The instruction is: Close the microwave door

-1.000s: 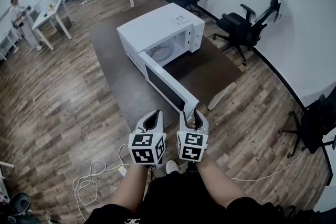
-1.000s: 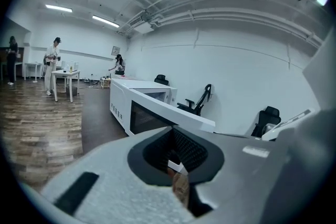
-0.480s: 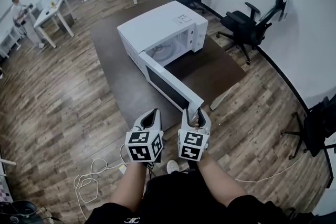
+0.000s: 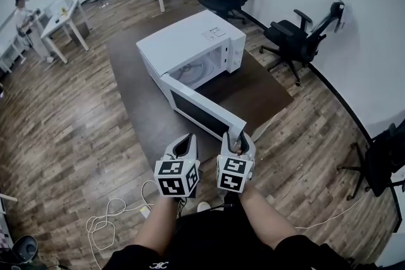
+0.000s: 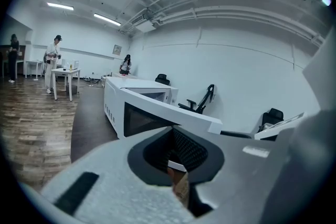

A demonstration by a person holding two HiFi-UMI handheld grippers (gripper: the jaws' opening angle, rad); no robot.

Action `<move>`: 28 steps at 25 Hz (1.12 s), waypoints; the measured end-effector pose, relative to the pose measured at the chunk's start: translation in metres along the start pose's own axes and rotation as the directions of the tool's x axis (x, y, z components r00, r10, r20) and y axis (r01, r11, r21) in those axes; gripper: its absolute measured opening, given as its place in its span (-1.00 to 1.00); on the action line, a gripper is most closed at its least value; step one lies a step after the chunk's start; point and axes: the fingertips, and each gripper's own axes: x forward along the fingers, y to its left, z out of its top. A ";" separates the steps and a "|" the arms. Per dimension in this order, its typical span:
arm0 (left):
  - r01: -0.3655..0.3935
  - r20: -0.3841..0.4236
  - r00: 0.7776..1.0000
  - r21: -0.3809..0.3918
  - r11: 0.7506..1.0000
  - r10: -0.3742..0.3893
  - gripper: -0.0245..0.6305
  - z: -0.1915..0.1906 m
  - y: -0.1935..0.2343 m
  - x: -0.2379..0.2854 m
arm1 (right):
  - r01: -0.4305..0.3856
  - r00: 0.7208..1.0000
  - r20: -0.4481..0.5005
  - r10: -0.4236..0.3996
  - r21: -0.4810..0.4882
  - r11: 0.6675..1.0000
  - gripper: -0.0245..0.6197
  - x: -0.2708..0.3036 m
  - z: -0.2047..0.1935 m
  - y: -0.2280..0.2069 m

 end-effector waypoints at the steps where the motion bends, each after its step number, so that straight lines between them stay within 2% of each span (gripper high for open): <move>1: 0.000 0.000 1.000 0.006 1.000 0.000 -0.92 0.002 -0.003 0.004 | 0.000 1.000 -0.003 0.000 -0.003 1.000 -0.39 0.003 0.001 -0.004; 17: -0.020 0.005 1.000 0.022 1.000 0.020 -0.91 0.042 -0.021 0.081 | -0.015 0.999 -0.039 0.015 0.006 1.000 -0.50 0.079 0.028 -0.065; 28: -0.070 0.030 0.997 0.011 0.997 0.070 -0.91 0.068 -0.025 0.136 | -0.085 0.995 -0.047 0.084 -0.029 0.996 -0.48 0.141 0.051 -0.093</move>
